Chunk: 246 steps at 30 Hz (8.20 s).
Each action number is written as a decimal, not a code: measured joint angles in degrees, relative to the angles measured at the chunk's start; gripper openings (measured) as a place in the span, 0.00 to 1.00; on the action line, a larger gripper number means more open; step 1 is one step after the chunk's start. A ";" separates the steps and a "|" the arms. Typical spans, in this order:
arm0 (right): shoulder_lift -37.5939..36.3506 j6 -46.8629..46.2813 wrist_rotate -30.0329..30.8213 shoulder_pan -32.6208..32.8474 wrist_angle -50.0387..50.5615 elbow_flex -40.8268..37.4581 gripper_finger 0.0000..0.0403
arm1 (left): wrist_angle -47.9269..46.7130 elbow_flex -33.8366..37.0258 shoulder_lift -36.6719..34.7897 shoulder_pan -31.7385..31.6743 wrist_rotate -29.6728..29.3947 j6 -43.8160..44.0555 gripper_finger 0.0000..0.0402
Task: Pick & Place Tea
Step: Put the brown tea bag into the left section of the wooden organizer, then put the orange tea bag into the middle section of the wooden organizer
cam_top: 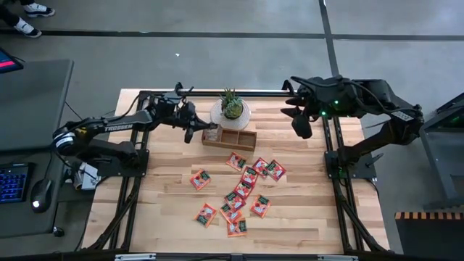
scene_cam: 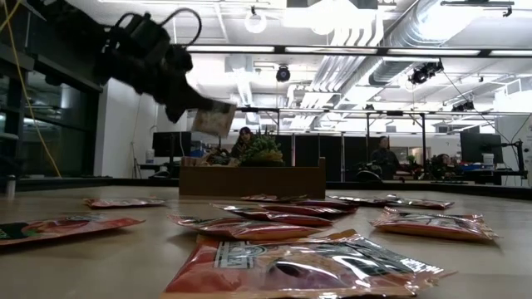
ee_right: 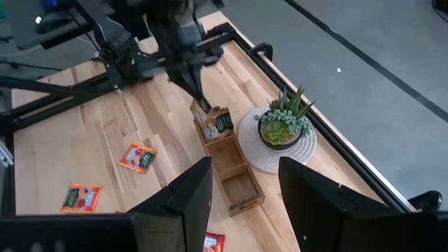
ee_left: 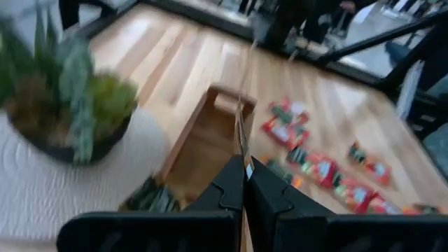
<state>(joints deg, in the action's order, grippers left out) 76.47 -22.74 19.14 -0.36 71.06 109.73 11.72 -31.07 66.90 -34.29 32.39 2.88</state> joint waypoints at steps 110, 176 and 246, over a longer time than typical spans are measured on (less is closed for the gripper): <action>6.84 14.88 -17.61 0.02 9.62 0.00 0.40 | -38.64 -12.32 -22.94 35.35 -43.39 28.65 0.00; -15.47 -10.69 -27.60 6.53 -42.40 -69.42 0.40 | -30.82 -69.31 62.46 53.96 -34.43 54.85 0.00; 11.64 -56.53 -13.31 30.21 -57.51 -69.25 0.40 | -30.14 -69.63 70.28 54.54 -34.76 56.72 0.00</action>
<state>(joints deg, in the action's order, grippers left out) 88.11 -79.27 5.83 29.85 13.55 40.48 -18.41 -100.71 137.19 20.25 -2.37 59.59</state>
